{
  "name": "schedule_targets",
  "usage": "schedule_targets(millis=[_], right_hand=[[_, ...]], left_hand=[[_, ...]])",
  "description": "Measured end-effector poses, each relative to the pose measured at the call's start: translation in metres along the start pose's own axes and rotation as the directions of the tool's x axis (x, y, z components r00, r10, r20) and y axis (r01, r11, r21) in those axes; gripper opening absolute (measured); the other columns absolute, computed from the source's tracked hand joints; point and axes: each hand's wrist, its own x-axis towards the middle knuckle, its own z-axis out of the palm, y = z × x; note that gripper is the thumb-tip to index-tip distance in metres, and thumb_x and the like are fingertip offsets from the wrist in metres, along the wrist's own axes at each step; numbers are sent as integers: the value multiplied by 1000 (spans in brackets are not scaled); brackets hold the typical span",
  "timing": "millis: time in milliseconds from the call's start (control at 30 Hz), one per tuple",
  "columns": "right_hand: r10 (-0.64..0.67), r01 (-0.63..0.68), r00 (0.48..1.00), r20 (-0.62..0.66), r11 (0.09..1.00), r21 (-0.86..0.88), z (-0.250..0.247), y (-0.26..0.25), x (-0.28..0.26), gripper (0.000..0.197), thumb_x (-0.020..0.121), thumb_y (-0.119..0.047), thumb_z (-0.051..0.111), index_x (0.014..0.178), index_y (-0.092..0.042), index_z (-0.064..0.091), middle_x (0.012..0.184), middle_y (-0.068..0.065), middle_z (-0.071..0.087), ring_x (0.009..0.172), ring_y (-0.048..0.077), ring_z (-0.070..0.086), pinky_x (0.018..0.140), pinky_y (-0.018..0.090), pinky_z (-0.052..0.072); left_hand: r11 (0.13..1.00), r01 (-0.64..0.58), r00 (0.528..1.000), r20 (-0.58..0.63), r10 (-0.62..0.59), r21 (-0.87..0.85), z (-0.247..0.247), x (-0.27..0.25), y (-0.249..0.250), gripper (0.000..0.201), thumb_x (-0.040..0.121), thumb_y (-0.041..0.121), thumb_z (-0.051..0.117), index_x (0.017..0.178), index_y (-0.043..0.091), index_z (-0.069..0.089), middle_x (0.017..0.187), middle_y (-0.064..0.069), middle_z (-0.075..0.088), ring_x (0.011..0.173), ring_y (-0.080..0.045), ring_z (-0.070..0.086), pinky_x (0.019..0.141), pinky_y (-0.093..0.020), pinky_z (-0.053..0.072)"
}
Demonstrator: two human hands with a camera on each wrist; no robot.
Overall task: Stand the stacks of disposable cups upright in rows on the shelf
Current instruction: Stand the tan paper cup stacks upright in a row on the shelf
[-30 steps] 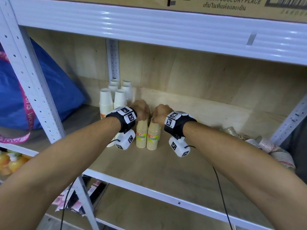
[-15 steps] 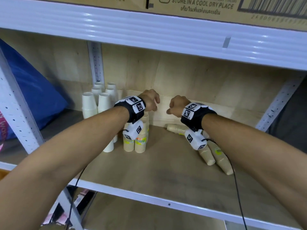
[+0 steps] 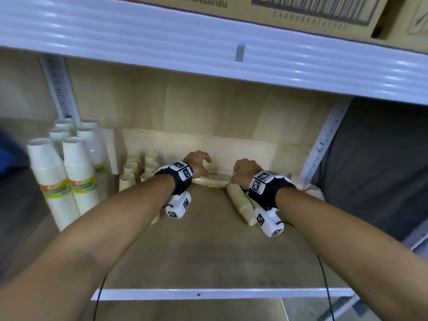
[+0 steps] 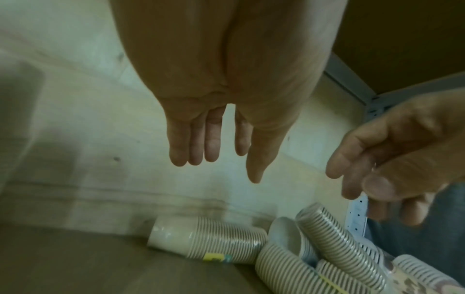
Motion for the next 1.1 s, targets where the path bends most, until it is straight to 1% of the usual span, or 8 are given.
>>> schedule_targets(millis=[67, 133, 233, 367, 500, 667, 867, 1100], right_hand=[[2, -2, 1000, 8, 1000, 3, 11, 12, -2, 38, 79, -35, 67, 113, -22, 57, 120, 3, 57, 103, 25, 57, 87, 35, 50], [1, -2, 1000, 23, 999, 49, 24, 23, -4, 42, 83, -30, 65, 122, -16, 56, 122, 5, 58, 107, 26, 58, 92, 38, 50], [47, -48, 999, 24, 998, 49, 44, 37, -9, 53, 84, -38, 60, 132, -15, 50, 122, 5, 58, 107, 28, 59, 89, 38, 51], [37, -37, 999, 7, 999, 12, 64, 51, -11, 46, 79, -34, 62, 121, -18, 51, 112, 4, 57, 94, 25, 56, 83, 37, 50], [83, -84, 996, 13, 996, 44, 80, 60, -9, 66, 77, -36, 69, 136, -19, 46, 127, 5, 56, 114, 25, 56, 93, 35, 47], [128, -128, 992, 7, 986, 107, 91, 67, -4, 68, 74, -34, 69, 137, -22, 47, 131, 2, 54, 119, 23, 54, 100, 36, 46], [215, -222, 974, 75, 968, 117, 105, 61, 3, 76, 70, -38, 77, 135, -18, 45, 125, 6, 58, 113, 26, 57, 87, 34, 48], [250, -254, 967, 56, 962, 99, 109, 58, 9, 78, 67, -42, 79, 132, -15, 45, 123, 6, 57, 111, 27, 57, 88, 37, 50]], left_hand=[[1000, 12, 1000, 23, -12, -15, 14, 11, -6, 55, 81, 14, 76, 131, 21, 55, 138, -6, 48, 122, -23, 51, 91, -29, 46], [999, 30, 999, 36, -29, -21, 28, 22, -14, 56, 80, 13, 76, 132, 21, 54, 139, -6, 46, 125, -24, 49, 94, -33, 47], [999, 35, 999, 37, -36, 7, 46, 36, -25, 58, 80, 16, 75, 133, 22, 52, 139, -7, 46, 122, -25, 50, 90, -32, 47], [998, 60, 998, -5, -60, 27, 63, 52, -36, 64, 77, 17, 79, 134, 22, 53, 136, -9, 47, 120, -29, 52, 97, -35, 47], [998, 63, 997, -45, -63, 7, 74, 63, -44, 67, 72, 19, 83, 133, 20, 55, 136, -10, 48, 122, -28, 50, 101, -34, 45], [996, 88, 996, -29, -87, 35, 83, 70, -51, 76, 72, 22, 83, 141, 20, 50, 144, -6, 44, 132, -26, 43, 111, -33, 37], [995, 60, 997, -42, -57, 75, 88, 66, -58, 74, 70, 20, 82, 137, 24, 53, 140, -6, 46, 129, -26, 45, 110, -33, 37], [999, 40, 998, -45, -39, 11, 93, 60, -60, 63, 71, 8, 77, 129, 21, 55, 133, -5, 53, 120, -25, 52, 101, -31, 43]])
